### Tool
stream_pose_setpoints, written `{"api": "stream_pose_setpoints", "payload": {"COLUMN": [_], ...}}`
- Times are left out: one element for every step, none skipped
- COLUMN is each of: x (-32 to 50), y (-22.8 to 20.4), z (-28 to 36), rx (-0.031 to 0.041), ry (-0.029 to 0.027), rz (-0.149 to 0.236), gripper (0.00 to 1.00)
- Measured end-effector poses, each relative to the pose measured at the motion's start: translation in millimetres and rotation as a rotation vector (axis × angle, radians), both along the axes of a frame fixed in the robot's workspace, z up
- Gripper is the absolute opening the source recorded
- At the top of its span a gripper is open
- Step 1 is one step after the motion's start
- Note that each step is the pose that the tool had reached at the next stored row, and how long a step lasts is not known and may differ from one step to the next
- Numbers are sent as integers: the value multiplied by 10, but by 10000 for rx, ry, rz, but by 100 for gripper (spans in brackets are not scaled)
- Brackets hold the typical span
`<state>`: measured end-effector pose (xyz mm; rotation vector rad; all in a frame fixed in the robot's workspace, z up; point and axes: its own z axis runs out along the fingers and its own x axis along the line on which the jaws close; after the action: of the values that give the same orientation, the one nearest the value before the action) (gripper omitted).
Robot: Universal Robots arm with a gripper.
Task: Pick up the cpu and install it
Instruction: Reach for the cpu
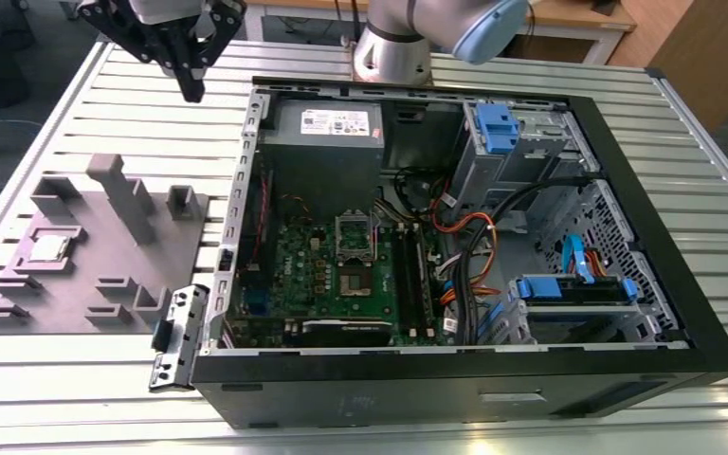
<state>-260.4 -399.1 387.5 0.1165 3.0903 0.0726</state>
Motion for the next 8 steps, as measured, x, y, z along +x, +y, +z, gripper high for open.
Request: {"api": "stream_pose_setpoints", "payload": {"x": [-17,-28,-35,-36,-40,-42,-42,-42], "y": [0,0,0,0,0,0,0,0], "z": [-2,-3,-4,-4,-4,-4,-4,-4], "rx": [0,0,0,0,0,-1,-1,0], "ry": [0,-1,0,0,0,0,0,0], "rz": [0,0,0,1,0,0,0,0], "gripper": [11,11,11,11,11,11,11,11]}}
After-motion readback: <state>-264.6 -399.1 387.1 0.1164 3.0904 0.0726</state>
